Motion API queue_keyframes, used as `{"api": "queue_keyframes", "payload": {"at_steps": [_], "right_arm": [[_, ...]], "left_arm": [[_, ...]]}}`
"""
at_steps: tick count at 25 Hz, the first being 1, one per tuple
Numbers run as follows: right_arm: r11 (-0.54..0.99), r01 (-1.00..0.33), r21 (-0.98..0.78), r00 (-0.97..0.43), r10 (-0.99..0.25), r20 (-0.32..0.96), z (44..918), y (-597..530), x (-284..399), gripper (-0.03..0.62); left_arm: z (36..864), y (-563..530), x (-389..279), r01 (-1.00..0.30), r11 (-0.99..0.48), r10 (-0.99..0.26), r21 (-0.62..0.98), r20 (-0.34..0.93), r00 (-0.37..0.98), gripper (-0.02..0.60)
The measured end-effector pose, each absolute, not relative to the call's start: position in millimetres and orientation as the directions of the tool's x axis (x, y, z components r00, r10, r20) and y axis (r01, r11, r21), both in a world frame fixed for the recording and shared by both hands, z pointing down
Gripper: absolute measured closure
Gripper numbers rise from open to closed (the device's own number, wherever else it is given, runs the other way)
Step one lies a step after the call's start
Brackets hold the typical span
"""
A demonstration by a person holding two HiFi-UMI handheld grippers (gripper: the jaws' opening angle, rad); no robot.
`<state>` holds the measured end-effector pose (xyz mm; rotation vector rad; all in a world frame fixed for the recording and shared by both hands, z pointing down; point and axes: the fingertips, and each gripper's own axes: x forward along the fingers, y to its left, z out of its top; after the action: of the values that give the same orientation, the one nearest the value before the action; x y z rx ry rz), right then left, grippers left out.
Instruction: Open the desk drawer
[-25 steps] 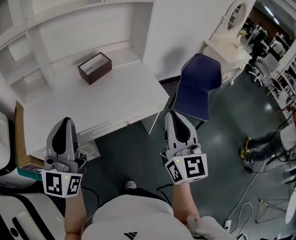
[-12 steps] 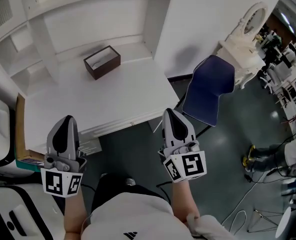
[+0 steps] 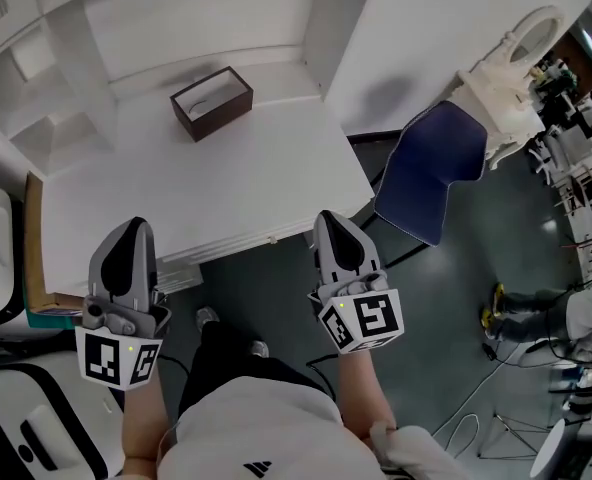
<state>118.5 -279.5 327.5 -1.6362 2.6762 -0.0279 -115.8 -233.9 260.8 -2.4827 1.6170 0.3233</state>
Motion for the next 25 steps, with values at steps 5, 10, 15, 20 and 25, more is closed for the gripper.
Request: {"api": "queue_keyframes", "payload": {"at_steps": [5, 10, 15, 20, 25], "right_arm": [[0.454, -0.889, -0.053, -0.457, -0.882, 0.114, 374, -299, 109, 0.606], [0.446, -0.888, -0.112, -0.46, -0.856, 0.237, 427, -309, 104, 0.605], [0.441, -0.887, -0.134, -0.458, -0.811, 0.363, 483, -311, 99, 0.603], [0.422, -0.888, -0.181, -0.456, -0.762, 0.459, 533, -312, 96, 0.599], [0.386, -0.896, -0.22, -0.442, -0.715, 0.542, 583, -317, 98, 0.585]], "left_arm": [[276, -252, -126, -0.91, -0.415, -0.883, 0.001, -0.244, 0.402, 0.575], [293, -266, -137, -0.911, -0.412, -0.892, 0.023, -0.216, 0.398, 0.575], [309, -276, -148, -0.911, -0.411, -0.898, 0.04, -0.19, 0.397, 0.575], [315, -284, -158, -0.912, -0.407, -0.902, 0.053, -0.179, 0.393, 0.575], [321, -290, -169, -0.918, -0.392, -0.911, 0.055, -0.163, 0.379, 0.575]]}}
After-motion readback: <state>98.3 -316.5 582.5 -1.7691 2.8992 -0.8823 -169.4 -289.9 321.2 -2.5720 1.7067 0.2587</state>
